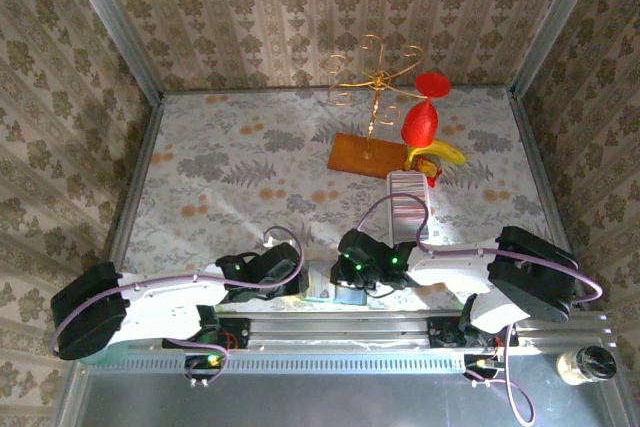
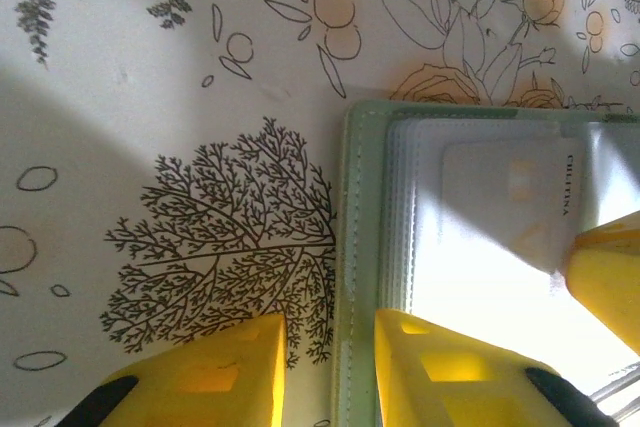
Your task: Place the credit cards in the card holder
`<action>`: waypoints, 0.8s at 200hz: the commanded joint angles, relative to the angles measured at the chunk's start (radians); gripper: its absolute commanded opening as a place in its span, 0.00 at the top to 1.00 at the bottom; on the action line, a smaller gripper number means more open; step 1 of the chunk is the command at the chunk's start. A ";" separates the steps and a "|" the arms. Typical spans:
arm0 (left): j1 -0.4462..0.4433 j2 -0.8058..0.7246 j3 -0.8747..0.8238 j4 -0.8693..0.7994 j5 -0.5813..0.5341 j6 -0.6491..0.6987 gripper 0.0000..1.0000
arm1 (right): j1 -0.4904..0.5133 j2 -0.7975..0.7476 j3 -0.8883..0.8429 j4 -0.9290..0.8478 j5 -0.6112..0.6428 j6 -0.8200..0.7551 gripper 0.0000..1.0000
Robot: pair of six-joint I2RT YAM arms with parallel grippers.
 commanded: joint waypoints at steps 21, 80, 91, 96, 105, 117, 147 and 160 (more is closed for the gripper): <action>-0.017 -0.018 -0.035 0.040 0.037 -0.037 0.70 | 0.024 0.040 0.027 0.061 0.029 0.033 0.92; -0.019 -0.085 -0.081 0.077 0.038 -0.074 0.64 | 0.030 0.061 0.005 0.132 0.034 0.064 0.98; -0.021 -0.093 -0.093 0.099 0.043 -0.084 0.64 | 0.030 0.064 0.001 0.135 0.036 0.068 0.98; -0.021 -0.096 -0.095 0.104 0.044 -0.087 0.64 | 0.030 0.064 0.000 0.137 0.036 0.069 0.98; -0.023 -0.097 -0.098 0.115 0.047 -0.090 0.63 | 0.030 0.064 -0.002 0.137 0.037 0.069 0.98; -0.026 -0.094 -0.096 0.127 0.051 -0.090 0.62 | 0.030 0.063 -0.004 0.138 0.038 0.071 0.98; -0.032 -0.071 -0.097 0.187 0.067 -0.099 0.62 | 0.031 0.062 -0.005 0.132 0.040 0.069 0.98; -0.033 -0.070 -0.095 0.184 0.061 -0.105 0.63 | 0.031 0.061 -0.007 0.133 0.040 0.069 0.98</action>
